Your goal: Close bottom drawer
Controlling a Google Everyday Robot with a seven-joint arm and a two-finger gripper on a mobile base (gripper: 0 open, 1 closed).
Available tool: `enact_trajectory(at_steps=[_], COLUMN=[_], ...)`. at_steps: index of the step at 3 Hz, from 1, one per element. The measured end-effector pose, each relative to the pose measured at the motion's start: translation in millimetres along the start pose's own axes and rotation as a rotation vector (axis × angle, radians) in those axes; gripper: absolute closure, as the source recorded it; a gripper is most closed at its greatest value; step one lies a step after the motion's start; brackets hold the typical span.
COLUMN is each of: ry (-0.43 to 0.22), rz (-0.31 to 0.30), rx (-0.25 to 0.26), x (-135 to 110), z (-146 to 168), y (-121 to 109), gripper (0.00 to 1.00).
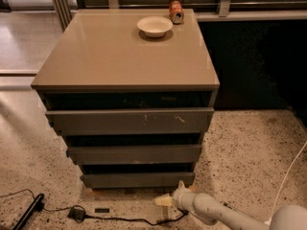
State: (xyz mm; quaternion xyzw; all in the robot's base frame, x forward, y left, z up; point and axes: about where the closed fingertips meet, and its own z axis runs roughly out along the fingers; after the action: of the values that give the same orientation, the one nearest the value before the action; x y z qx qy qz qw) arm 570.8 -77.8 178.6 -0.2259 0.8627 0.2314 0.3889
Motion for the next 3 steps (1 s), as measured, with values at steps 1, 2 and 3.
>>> enact_trajectory(at_steps=[1, 2, 3], ry=[0.0, 0.0, 0.0], rz=[0.0, 0.0, 0.0], rx=[0.0, 0.0, 0.0], x=[0.0, 0.0, 0.0], z=[0.0, 0.0, 0.0], y=[0.0, 0.1, 0.1], gripper=[0.19, 0.5, 0.73])
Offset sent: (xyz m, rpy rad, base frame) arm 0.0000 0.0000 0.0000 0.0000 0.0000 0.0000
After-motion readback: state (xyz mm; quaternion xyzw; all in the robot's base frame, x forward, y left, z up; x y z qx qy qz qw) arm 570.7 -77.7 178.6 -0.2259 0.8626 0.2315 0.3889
